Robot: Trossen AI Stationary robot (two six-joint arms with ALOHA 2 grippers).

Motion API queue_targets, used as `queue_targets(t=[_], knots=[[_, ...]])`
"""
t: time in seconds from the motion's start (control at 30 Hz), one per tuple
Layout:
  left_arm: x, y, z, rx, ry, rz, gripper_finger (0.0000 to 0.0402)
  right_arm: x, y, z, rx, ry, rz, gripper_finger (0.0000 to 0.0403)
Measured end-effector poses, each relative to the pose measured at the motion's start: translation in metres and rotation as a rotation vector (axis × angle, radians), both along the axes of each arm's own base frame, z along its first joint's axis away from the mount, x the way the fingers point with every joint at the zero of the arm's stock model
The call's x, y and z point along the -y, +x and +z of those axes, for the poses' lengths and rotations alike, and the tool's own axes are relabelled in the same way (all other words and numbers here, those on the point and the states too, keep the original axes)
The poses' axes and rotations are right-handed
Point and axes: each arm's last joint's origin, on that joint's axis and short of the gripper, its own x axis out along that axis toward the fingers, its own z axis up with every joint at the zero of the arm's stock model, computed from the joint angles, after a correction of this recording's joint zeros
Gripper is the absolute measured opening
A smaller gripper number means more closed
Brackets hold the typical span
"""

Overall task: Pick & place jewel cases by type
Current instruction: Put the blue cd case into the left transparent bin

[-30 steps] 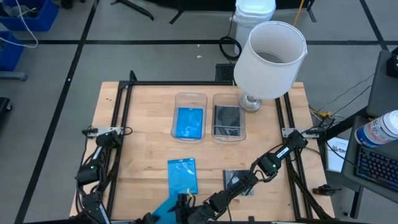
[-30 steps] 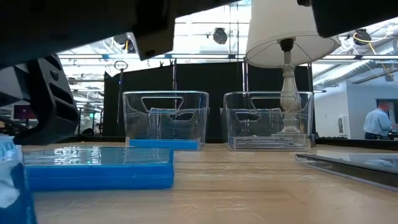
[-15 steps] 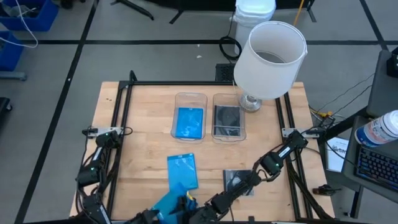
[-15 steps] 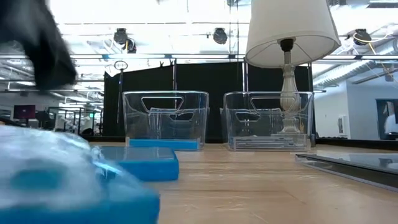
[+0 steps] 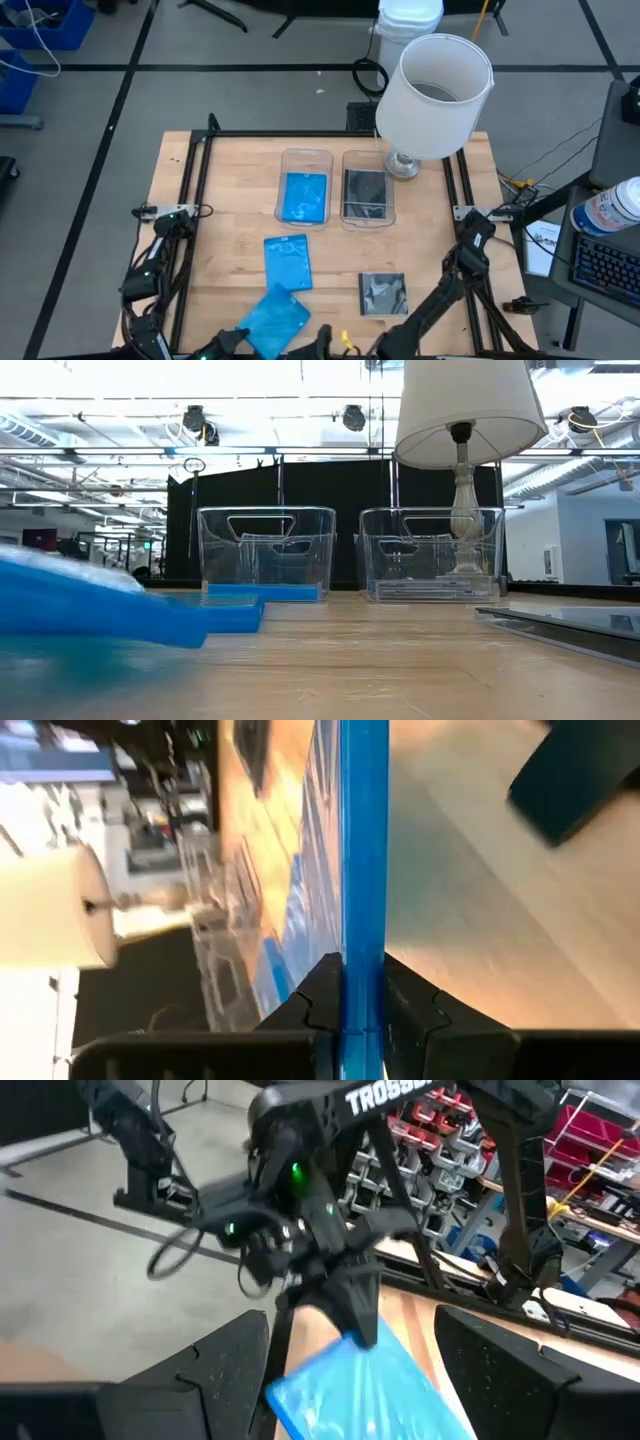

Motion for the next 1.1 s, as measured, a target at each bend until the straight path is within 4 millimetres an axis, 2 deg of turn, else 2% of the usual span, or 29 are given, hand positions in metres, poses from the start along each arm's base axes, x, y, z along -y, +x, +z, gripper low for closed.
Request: queue_targets(t=[0.23,0.4,0.6,0.7,0.77,0.87,0.97,1.1], knots=[[0.018,0.001,0.023,0.061,0.027,-0.129,0.0042,-0.006,-0.006,-0.002,-0.008,0.062,-0.002,0.0274],[0.022,0.004,0.033,0.090,0.121,-0.216,0.0041,-0.006,-0.010,0.000,0.015,0.090,-0.091,0.0274],[0.015,0.023,0.035,0.130,0.236,-0.244,0.0041,0.000,-0.046,0.029,0.056,-0.017,-0.383,0.0262],[0.014,0.029,0.037,0.173,0.293,-0.268,0.0041,0.017,-0.064,0.043,-0.002,0.109,-0.414,0.0245],[0.013,0.032,0.038,0.204,0.315,-0.279,0.0041,0.035,-0.073,0.053,-0.091,0.241,-0.427,0.0233],[0.012,0.037,0.039,0.225,0.348,-0.288,0.0041,0.058,-0.084,0.061,-0.241,0.350,-0.476,0.0219],[0.010,0.040,0.040,0.241,0.362,-0.288,0.0041,0.076,-0.086,0.064,-0.381,0.442,-0.531,0.0210],[0.010,0.042,0.040,0.240,0.376,-0.289,0.0041,0.098,-0.083,0.076,-0.522,0.564,-0.558,0.0209]])
